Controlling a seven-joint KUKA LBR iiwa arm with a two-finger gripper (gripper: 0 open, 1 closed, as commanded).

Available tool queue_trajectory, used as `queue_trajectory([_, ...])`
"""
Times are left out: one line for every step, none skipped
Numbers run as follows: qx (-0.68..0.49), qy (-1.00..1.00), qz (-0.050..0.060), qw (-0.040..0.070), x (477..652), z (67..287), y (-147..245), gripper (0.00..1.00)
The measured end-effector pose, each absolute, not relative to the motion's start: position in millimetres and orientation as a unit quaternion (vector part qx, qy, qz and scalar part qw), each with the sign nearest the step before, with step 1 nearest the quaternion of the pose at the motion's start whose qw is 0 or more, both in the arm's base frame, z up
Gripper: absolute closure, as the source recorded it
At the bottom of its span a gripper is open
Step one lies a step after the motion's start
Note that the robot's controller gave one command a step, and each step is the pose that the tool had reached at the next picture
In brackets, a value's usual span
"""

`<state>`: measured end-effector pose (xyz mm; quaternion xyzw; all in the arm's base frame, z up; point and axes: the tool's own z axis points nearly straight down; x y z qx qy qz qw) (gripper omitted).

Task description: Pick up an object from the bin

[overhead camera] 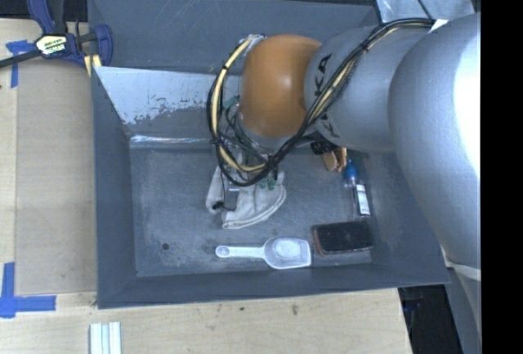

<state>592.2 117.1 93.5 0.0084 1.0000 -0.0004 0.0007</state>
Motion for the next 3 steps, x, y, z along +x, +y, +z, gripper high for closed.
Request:
queue_trajectory([0.009,1.0,0.0,0.004,590.2,74,64,1.0])
queue_trajectory([0.009,1.0,0.0,0.004,590.2,74,64,1.0])
queue_trajectory([-0.001,1.0,0.0,0.002,595.3,223,54,1.0])
